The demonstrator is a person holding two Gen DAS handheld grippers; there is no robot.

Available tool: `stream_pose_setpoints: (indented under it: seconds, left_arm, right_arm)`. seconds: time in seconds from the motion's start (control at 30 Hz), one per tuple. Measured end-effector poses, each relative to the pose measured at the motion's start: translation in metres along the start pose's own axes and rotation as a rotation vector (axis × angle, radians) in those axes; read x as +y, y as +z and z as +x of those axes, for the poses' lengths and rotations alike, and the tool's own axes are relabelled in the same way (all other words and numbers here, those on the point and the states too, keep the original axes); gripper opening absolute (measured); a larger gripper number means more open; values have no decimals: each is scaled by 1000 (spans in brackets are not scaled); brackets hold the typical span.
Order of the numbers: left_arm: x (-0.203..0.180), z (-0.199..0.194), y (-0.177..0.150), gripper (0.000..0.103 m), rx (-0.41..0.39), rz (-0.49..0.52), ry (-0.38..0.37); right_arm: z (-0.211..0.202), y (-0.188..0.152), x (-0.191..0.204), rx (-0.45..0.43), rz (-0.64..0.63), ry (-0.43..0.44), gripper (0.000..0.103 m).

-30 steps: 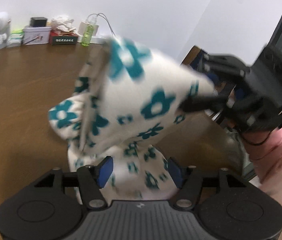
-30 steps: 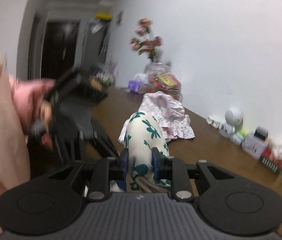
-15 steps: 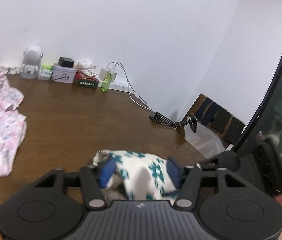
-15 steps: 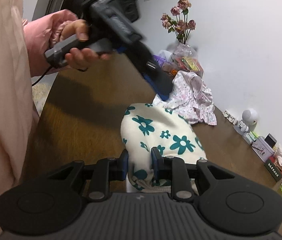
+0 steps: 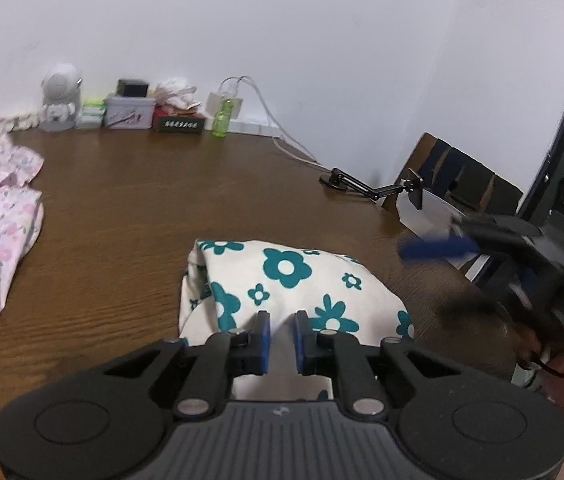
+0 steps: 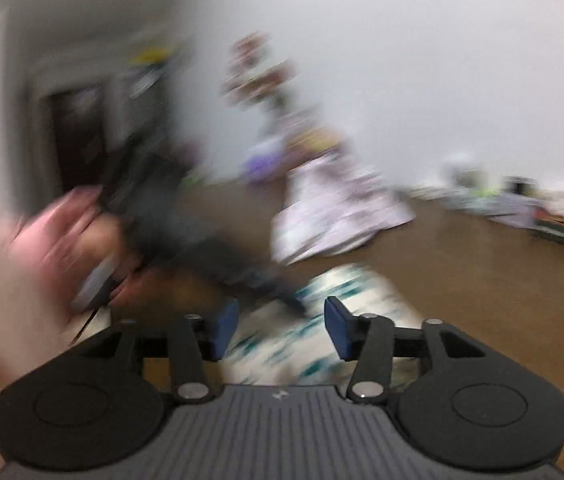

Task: Fold clothes
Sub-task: 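Fold the bundle over with both tools and press it flat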

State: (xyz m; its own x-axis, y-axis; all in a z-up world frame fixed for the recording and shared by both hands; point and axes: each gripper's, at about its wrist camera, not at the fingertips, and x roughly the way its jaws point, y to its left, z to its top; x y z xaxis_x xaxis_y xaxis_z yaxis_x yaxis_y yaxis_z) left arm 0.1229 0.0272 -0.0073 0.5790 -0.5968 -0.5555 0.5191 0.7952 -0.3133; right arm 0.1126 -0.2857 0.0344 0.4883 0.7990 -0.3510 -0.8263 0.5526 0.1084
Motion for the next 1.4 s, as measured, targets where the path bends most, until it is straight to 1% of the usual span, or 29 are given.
stream_pose_setpoints:
  seconds: [0.07,0.1,0.13,0.17,0.2,0.23,0.27,0.3,0.33,0.4,0.5,0.57,0.63,0.7,0.77,0.83,0.87,0.9,0.93,1.0,1.03,1.07,1.1,1.13,1.17,1.23,1.3,1.4]
  left_arm:
    - [-1,-8,8,22,-28,-12,-16]
    - [-3,-12,13,22,-51,-9,-20]
    - [-4,-12,19,22,-69,-4,-19]
    - [-6,-10,25,22,-80,1,-15]
    - [-7,-8,30,22,-91,5,-11]
    - [-8,-3,35,22,-89,13,-3]
    - [-8,6,38,20,-71,23,9]
    - [-9,15,39,15,-47,35,23]
    - [-9,24,38,13,-20,50,40]
    - [-7,37,34,13,5,63,60]
    - [3,46,27,14,12,36,62]
    - [6,48,22,14,8,38,65]
    - [6,49,19,14,1,47,70]
    - [7,49,20,14,5,47,66]
    - [7,45,25,14,9,36,55]
    - [5,29,33,23,-26,33,45]
    - [3,19,36,38,-61,38,38]
    - [1,7,37,49,-106,46,30]
    - [-2,-3,38,50,-141,58,26]
    - [-9,-10,35,46,-145,83,39]
    - [-12,-11,33,42,-140,94,47]
    - [-15,-10,31,26,-124,105,54]
    - [-17,-5,27,12,-94,118,61]
    - [-18,2,22,9,-59,129,70]
    - [-18,10,16,9,-26,136,85]
    - [-16,22,5,8,4,146,125]
    - [-12,26,-4,9,-7,140,132]
    - [-11,27,-8,9,-19,128,130]
  right_arm:
    - [14,2,-10,30,36,-73,49]
    - [21,3,-14,49,53,-101,47]
    - [29,2,-16,69,65,-121,44]
    - [36,0,-18,90,76,-131,36]
    - [43,-2,-19,110,90,-138,34]
    - [48,-5,-20,117,102,-142,34]
    - [50,-8,-20,116,113,-142,33]
    - [51,-10,-21,114,124,-147,33]
    - [52,-12,-21,115,128,-155,33]
    - [58,-16,-16,131,117,-178,33]
    - [66,-26,-18,129,128,-194,33]
    - [67,-30,-19,125,147,-194,33]
    - [69,-33,-16,122,136,-204,33]
    - [70,-34,-12,119,115,-217,33]
    - [66,-29,-13,111,130,-211,35]
    - [59,-23,-15,92,166,-193,39]
    - [53,-19,-18,68,198,-185,43]
    - [47,-15,-22,41,230,-183,43]
    - [41,-10,-25,14,262,-182,43]
    - [41,-6,-31,-6,293,-201,43]
    - [42,-4,-33,-12,304,-214,42]
    - [47,-4,-34,-4,311,-215,34]
    - [55,-5,-34,13,317,-208,20]
    - [62,-6,-34,29,322,-201,16]
    - [69,-7,-32,48,317,-199,15]
    - [79,-11,-24,77,271,-228,14]
    - [86,-15,-17,95,225,-260,14]
    - [90,-22,-6,91,171,-302,13]
